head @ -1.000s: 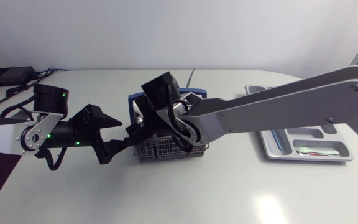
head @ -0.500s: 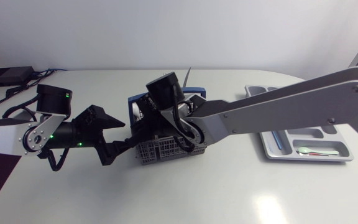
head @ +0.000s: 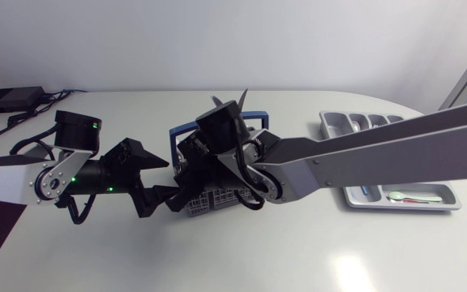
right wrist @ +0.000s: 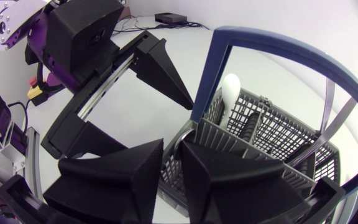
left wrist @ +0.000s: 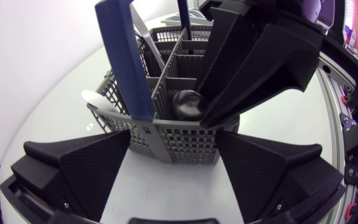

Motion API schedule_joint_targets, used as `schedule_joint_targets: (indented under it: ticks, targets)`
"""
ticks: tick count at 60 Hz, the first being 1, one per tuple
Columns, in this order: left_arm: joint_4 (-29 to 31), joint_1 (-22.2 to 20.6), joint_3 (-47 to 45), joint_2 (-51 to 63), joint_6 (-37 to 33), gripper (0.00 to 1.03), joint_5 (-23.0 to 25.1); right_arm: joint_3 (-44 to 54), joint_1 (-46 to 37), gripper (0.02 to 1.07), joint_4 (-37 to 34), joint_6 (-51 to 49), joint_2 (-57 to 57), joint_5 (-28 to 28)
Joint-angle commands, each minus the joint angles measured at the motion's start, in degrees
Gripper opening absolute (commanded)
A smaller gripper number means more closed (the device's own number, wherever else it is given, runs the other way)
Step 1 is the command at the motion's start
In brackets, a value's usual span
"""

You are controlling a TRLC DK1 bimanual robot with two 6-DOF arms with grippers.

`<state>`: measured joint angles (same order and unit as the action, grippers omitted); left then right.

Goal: Unload the cutlery basket into the drawer organizer.

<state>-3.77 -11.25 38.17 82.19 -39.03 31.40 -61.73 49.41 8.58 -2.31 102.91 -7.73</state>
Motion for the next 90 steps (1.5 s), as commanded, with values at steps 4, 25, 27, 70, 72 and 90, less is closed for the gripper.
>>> schedule_joint_targets:
  ticks: [4, 25, 27, 70, 72, 90]
  targets:
    - [-1.06, -0.53, -0.56, 0.86, 0.62, 0.95, -0.02, 1.53, 0.25, 0.22, -0.76, -0.95, -1.22, 0.34]
    - [-1.06, -1.06, -0.91, 0.69, 0.71, 0.95, -0.2, -0.05, 0.51, 0.15, -0.05, -0.59, 0.01, 1.93]
    - [-1.06, -1.15, -0.91, 0.69, 0.71, 0.95, -0.2, -0.14, 0.6, 0.14, -0.05, -0.51, 0.18, 2.01]
    - [-0.98, -1.94, -1.26, -0.02, 0.71, 0.95, -1.34, 3.02, 0.16, 0.08, -0.49, 1.08, -7.82, 0.61]
    - [-0.98, -1.94, -1.26, -0.02, 0.71, 0.95, -1.34, 3.11, 0.07, 0.08, -1.02, 1.08, -8.87, 0.43]
    - [-0.45, -1.85, -0.91, -1.16, 0.71, 0.95, -1.69, 3.38, -4.32, 0.08, -8.32, 1.08, -23.2, -9.32]
